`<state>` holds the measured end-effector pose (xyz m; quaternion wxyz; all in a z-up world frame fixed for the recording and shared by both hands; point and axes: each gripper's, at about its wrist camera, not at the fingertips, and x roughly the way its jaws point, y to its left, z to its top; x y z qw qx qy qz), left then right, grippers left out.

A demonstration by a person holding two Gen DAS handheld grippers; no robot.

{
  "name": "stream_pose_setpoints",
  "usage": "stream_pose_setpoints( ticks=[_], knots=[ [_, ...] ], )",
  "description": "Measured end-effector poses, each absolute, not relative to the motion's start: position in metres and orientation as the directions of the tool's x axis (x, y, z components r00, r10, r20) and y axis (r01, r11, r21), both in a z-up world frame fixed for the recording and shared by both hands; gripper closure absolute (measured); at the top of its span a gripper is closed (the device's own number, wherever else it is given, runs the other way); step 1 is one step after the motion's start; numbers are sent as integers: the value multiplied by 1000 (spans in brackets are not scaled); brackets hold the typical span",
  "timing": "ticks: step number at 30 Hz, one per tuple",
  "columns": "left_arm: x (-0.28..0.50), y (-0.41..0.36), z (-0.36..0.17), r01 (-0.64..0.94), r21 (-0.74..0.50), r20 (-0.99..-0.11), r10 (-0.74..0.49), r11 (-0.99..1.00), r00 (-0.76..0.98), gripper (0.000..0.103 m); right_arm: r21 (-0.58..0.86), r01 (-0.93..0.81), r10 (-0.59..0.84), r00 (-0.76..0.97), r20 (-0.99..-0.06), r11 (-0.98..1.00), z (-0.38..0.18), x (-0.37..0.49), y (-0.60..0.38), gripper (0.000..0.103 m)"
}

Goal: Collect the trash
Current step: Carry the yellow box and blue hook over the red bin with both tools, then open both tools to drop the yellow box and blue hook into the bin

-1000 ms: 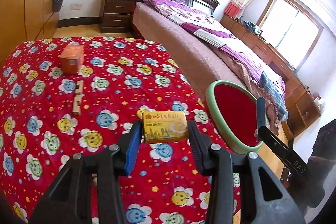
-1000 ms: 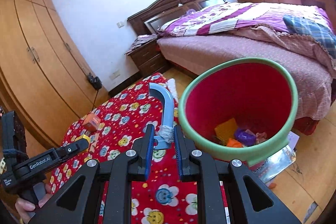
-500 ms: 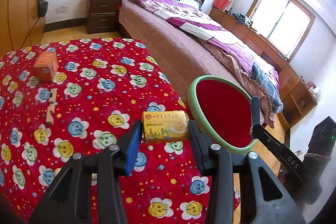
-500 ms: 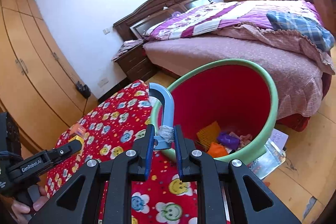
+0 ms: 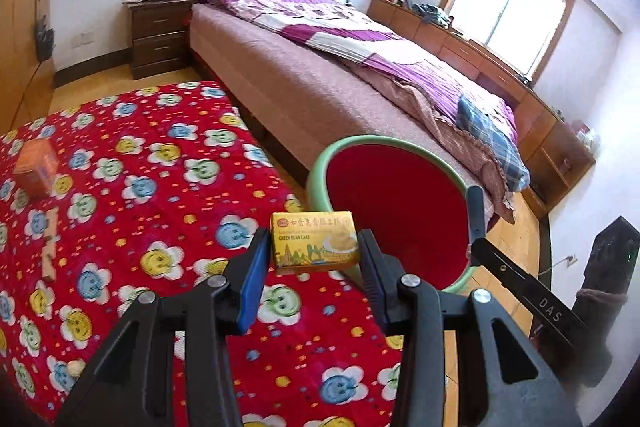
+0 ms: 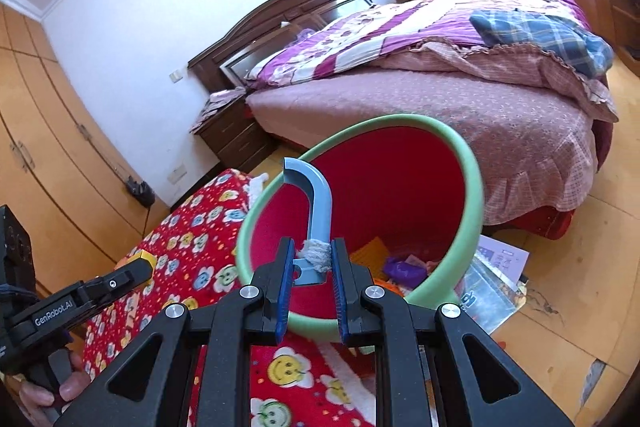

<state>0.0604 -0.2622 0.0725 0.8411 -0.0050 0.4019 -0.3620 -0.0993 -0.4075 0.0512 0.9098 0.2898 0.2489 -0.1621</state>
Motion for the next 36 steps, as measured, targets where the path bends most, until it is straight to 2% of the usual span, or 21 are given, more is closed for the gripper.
stream_pose_setpoints(
  ticks=[16,29,33,36],
  knots=[
    [59,-324,60,700,-282,-670,-657,656,346,59,435,489,-187,798,-573,756,34,-97,-435,85],
    [56,-360,32,730,-269,-726,-630,628,275,58,444,505,-181,785,-593,740,21,-96,-445,84],
    [55,-360,31,734,-239,-732,-615,636,294,47,447,507,-176,782,-598,737,17,-95,-445,84],
    [53,-359,31,741,-224,-729,-613,634,304,46,446,508,-172,779,-602,737,15,-94,-445,84]
  ],
)
